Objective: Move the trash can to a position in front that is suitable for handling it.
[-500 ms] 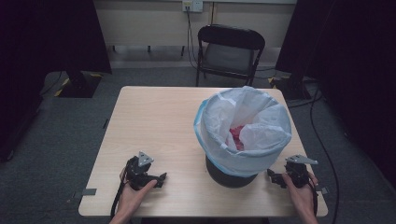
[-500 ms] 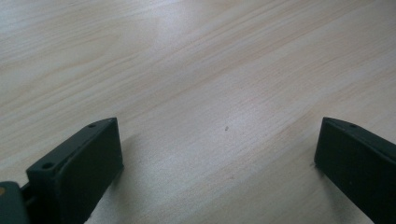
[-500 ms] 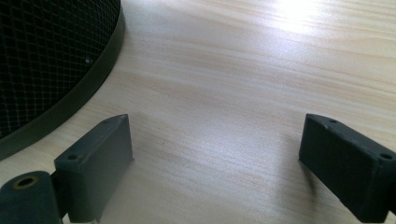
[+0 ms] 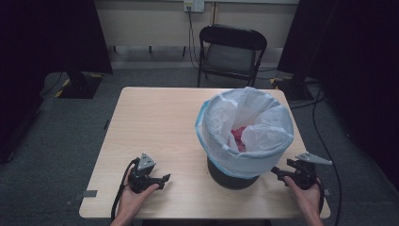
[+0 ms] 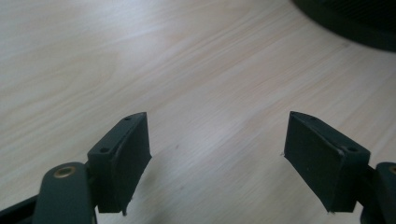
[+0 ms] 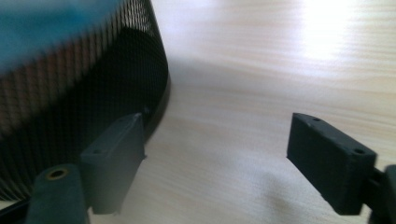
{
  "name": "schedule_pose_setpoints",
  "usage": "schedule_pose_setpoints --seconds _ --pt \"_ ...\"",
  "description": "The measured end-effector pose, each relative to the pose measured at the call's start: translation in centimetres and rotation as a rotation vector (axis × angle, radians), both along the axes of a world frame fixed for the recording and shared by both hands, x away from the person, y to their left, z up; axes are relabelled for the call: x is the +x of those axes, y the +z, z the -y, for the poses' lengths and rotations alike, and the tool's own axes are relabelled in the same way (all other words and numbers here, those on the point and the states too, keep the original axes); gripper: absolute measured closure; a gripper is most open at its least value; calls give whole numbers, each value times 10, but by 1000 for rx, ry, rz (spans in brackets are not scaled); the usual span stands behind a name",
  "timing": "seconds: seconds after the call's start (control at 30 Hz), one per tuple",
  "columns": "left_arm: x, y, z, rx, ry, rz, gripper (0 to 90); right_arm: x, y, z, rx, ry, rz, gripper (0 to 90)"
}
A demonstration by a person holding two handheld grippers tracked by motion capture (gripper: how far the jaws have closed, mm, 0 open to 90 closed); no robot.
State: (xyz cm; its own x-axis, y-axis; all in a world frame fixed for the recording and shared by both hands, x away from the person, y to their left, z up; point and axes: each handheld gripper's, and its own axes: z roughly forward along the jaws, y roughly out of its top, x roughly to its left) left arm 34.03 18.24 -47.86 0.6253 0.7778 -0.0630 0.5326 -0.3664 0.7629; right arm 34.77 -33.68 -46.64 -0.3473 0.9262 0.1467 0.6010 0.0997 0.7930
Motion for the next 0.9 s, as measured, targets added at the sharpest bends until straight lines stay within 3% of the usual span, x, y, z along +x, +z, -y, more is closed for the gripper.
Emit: schedule_pose_setpoints --seconds 0.07,0.2,0.3,0.47,0.57,0.67,0.8,0.9 --pt "0 4 2 -16 -3 9 233 0 4 1 11 -7 -6 199" --pt "4 17 11 -34 -11 44 237 1 14 2 30 29 10 273" --pt "16 27 17 -85 -1 21 244 3 18 0 22 48 14 310" --pt "34 42 35 -122 -14 9 265 8 23 2 18 50 24 328" --pt "44 50 48 -155 -29 21 272 13 29 8 53 44 27 339" --pt "53 56 63 -165 -46 48 272 17 34 15 117 42 63 345" --pt "66 60 75 -207 -53 35 271 21 39 15 104 36 58 391" --pt "76 59 80 -236 -56 14 271 26 41 15 74 12 49 333"
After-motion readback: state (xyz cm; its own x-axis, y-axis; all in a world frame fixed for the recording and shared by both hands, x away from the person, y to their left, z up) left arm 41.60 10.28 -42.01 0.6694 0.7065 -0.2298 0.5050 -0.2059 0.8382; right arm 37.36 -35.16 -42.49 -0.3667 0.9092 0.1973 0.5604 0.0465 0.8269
